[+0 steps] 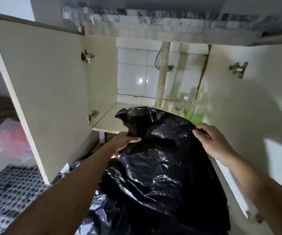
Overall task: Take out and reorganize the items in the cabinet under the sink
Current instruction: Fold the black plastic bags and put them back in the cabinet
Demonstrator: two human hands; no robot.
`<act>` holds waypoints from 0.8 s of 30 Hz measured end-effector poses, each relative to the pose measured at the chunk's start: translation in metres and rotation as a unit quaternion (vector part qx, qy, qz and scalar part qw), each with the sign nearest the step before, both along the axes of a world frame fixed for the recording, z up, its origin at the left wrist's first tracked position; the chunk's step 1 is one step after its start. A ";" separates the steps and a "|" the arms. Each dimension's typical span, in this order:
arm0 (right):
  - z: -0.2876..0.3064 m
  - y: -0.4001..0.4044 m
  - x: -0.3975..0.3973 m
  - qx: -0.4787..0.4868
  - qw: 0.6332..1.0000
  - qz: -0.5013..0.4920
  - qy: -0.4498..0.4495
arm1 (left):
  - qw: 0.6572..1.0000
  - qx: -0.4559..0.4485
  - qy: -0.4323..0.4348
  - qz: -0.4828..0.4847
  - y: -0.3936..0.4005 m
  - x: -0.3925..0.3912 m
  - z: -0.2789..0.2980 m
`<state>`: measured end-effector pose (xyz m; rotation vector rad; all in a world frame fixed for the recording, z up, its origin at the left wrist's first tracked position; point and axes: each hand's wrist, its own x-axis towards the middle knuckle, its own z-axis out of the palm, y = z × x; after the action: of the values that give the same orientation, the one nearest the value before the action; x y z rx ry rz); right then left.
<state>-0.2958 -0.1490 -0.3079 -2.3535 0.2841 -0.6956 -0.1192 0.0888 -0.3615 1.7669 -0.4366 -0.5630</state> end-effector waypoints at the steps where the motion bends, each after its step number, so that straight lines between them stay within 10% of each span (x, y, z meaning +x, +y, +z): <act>1: -0.007 -0.007 -0.006 -0.047 0.997 -0.030 0.052 | 0.999 0.001 -0.042 0.001 -0.006 -0.002 0.013; 6: -0.016 -0.016 -0.020 -0.247 0.892 -0.054 0.374 | 0.931 0.169 -0.316 -0.074 -0.041 -0.031 0.084; 10: 0.021 -0.004 -0.024 -0.197 0.976 -0.045 0.075 | 0.852 0.267 -0.420 -0.163 -0.062 -0.073 0.106; 14: 0.053 0.023 -0.035 -0.291 0.950 0.020 -0.113 | 0.805 0.332 -0.444 -0.211 -0.067 -0.094 0.110; 17: 0.048 0.033 -0.038 -0.371 0.924 0.086 0.011 | 0.803 0.337 -0.423 -0.249 -0.065 -0.105 0.107; 24: 0.013 0.005 -0.032 -0.207 0.921 0.068 0.324 | 0.803 0.356 -0.411 -0.244 -0.045 -0.096 0.095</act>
<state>-0.3275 -0.1436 -0.2947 -2.9261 0.2683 0.1384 -0.2148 0.0433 -0.2664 2.6218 -1.4736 -0.2749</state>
